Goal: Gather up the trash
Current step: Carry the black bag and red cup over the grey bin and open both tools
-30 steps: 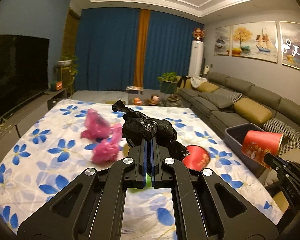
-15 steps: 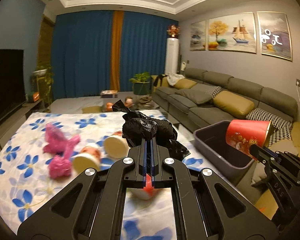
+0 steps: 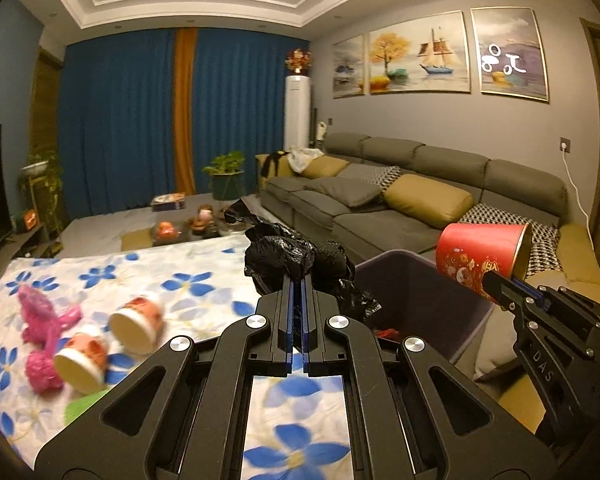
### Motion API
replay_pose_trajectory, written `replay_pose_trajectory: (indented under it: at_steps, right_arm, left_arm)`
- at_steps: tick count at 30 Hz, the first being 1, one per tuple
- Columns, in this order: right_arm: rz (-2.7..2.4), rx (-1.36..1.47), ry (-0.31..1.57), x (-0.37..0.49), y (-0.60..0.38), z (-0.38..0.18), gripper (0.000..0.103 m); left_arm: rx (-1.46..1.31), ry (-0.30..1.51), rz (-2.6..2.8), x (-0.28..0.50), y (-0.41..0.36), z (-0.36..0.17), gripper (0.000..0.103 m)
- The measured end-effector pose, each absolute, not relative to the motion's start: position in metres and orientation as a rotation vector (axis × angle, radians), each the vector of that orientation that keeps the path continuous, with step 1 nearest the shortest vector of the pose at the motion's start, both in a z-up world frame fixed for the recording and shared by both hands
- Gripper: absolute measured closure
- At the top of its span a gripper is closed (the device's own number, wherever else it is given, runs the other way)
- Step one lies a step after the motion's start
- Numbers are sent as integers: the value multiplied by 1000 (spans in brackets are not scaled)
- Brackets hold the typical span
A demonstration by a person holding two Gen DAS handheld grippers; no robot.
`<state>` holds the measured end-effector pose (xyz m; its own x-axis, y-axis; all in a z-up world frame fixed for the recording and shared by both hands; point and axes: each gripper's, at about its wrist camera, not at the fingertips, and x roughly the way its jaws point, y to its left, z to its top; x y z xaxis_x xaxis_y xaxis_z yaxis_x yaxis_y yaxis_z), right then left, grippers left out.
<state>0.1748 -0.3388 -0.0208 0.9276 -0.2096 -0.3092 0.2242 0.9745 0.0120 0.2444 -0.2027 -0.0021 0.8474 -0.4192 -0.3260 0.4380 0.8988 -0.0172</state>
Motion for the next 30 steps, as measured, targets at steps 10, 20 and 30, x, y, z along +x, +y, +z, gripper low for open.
replay_pose_trajectory:
  at_steps: [10, 20, 30]
  right_arm:
    - [-269, 67, 326, 188, -373, -29, 99]
    - [-277, 82, 342, 202, -392, -36, 99]
    - [-273, 91, 349, 211, -402, -38, 99]
  left_arm:
    - [85, 360, -517, 271, -258, -18, 101]
    - [94, 378, -548, 288, -287, -28, 101]
    - [90, 396, -564, 302, -299, -35, 101]
